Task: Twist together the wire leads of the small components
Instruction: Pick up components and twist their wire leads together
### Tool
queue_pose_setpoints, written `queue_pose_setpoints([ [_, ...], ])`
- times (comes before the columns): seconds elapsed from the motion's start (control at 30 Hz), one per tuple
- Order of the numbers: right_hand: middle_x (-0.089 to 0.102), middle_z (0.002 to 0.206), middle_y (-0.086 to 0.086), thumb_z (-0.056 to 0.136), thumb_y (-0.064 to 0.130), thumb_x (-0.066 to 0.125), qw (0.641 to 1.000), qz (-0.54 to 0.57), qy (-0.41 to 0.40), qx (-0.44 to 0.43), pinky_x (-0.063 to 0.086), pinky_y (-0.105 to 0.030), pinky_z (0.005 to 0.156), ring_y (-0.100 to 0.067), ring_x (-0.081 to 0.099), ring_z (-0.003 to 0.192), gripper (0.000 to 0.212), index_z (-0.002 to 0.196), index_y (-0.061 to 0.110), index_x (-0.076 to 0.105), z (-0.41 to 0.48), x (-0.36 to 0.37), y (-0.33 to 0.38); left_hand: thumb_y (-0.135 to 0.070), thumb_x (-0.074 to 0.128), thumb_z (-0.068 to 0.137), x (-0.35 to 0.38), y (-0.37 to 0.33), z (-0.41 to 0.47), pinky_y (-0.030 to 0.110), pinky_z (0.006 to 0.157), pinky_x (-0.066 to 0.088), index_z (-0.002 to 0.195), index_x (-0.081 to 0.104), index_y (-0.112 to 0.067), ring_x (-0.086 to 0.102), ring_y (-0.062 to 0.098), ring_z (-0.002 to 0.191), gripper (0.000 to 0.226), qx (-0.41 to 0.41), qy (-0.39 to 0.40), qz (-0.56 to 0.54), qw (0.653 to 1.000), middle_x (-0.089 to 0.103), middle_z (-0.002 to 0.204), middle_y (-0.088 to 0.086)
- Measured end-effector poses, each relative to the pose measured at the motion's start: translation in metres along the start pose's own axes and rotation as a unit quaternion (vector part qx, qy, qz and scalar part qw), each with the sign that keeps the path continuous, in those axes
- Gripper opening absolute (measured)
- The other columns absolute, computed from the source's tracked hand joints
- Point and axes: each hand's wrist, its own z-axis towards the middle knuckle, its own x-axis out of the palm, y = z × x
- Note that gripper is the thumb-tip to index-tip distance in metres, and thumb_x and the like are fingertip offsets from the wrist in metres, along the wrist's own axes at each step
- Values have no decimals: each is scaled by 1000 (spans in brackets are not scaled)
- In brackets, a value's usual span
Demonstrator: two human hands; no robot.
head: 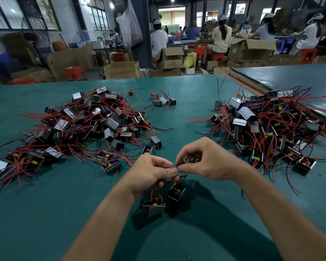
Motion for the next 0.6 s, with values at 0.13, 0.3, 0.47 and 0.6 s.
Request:
queue_pose_setpoints([
  [0.13,72,73,-7,82,10,77,1000,-3,7,7,50,-29,60,-8,59,61,2,83,10,76,-1,-1,1,-1,71,83,0,-1,-1,13,37,36,67,77,-12,46,2,37,20,3,-6,-5,1000,72,65,5],
  [0.3,64,59,-5,85,8,73,1000,0,11,16,42,-28,54,-9,51,53,9,77,9,72,-1,-1,3,-1,72,83,3,-2,-2,13,38,39,68,76,-11,47,3,38,18,13,-15,-10,1000,72,64,6],
  [0.47,56,52,12,89,7,67,998,-23,22,60,37,-17,50,-2,45,48,16,73,12,66,-1,1,4,-1,74,81,7,1,-1,16,40,40,74,74,-8,46,5,40,10,33,-25,12,999,72,66,9],
  [0.6,55,54,10,90,13,65,990,-72,10,120,35,-18,50,-1,41,46,20,70,15,64,3,3,3,0,75,80,11,5,3,16,43,39,74,75,-7,48,5,41,9,99,-71,92,988,72,66,9],
])
